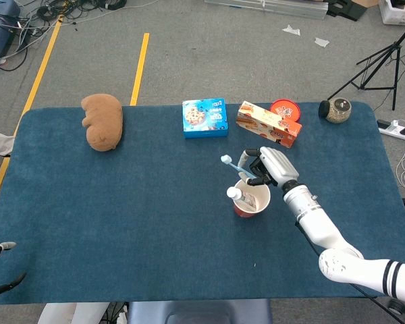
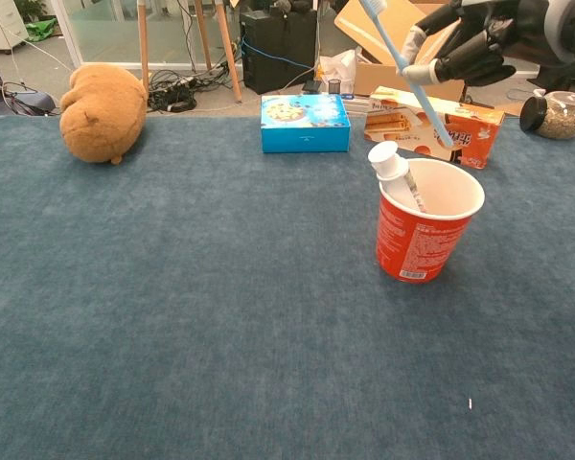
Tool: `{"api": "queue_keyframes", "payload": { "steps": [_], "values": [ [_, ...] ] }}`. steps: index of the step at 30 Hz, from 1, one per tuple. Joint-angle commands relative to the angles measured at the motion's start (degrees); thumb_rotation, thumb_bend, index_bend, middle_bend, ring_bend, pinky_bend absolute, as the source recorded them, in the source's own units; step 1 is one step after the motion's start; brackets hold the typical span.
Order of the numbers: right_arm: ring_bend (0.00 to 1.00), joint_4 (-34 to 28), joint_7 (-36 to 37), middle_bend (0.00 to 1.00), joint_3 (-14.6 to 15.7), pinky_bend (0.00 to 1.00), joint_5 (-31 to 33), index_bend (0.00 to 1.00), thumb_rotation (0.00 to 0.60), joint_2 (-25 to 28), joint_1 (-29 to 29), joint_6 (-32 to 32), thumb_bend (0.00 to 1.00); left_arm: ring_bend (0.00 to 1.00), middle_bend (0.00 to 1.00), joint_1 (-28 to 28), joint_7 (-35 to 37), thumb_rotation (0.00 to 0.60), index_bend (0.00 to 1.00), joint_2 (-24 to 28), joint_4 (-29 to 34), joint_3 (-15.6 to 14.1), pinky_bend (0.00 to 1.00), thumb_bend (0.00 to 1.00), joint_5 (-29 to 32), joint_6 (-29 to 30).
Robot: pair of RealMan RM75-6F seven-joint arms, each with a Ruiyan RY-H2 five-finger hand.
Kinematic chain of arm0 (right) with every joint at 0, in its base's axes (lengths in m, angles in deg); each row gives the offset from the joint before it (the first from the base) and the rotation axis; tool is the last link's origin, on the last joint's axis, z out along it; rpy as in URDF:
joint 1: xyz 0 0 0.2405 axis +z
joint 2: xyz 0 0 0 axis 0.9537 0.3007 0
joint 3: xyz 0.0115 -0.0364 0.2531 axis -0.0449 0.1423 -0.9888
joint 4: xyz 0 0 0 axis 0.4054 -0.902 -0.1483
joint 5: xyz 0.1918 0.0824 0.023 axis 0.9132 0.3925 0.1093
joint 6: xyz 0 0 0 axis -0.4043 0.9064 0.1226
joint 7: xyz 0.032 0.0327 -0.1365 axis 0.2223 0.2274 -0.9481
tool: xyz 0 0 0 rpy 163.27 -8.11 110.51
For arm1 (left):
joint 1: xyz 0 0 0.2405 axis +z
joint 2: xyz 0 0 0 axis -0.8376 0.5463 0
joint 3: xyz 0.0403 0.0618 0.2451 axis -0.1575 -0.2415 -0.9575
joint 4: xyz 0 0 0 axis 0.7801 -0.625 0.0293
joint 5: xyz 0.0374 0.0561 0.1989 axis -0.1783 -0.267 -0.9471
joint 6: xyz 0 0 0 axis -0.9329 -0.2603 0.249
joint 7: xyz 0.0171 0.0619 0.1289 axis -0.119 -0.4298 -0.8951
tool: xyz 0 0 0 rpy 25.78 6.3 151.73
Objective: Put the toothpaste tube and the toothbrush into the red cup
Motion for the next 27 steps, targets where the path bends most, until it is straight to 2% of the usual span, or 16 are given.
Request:
{"api": "queue_keyframes", "payload": {
  "steps": [1, 14, 24, 27],
  "values": [
    [1.00, 1.0, 1.5, 1.00, 1.2, 1.00, -0.8, 0.68, 0.600, -1.0, 0.0, 0.5, 0.32, 0.33, 0.37, 0.1, 0.2, 0.600, 0.32, -0.1, -0.2, -0.1, 0.42, 0.00, 0.0, -0.1],
    [1.00, 6.1, 7.0, 1.00, 4.6, 1.00, -4.2, 0.68, 0.600, -6.1, -0.2, 0.9, 0.32, 0.33, 0.37, 0.3, 1.0, 0.600, 0.32, -0.5, -1.2, -0.2, 0.42, 0.00, 0.4, -0.2],
    [1.00, 6.8, 10.2, 1.00, 5.9, 1.00, -6.7, 0.68, 0.600, -5.4, -1.5, 0.8, 0.30, 0.33, 0.37, 0.3, 1.0, 0.600, 0.32, -0.7, -1.4, -0.2, 0.42, 0.00, 0.3, -0.3],
    [1.00, 7.0, 10.8, 1.00, 6.2, 1.00, -7.2, 0.63, 0.600, -5.1, -1.7, 1.0, 0.26, 0.33, 0.37, 0.2, 0.9, 0.600, 0.32, -0.8, -1.3, -0.2, 0.42, 0.00, 0.2, -0.3]
  ]
}}
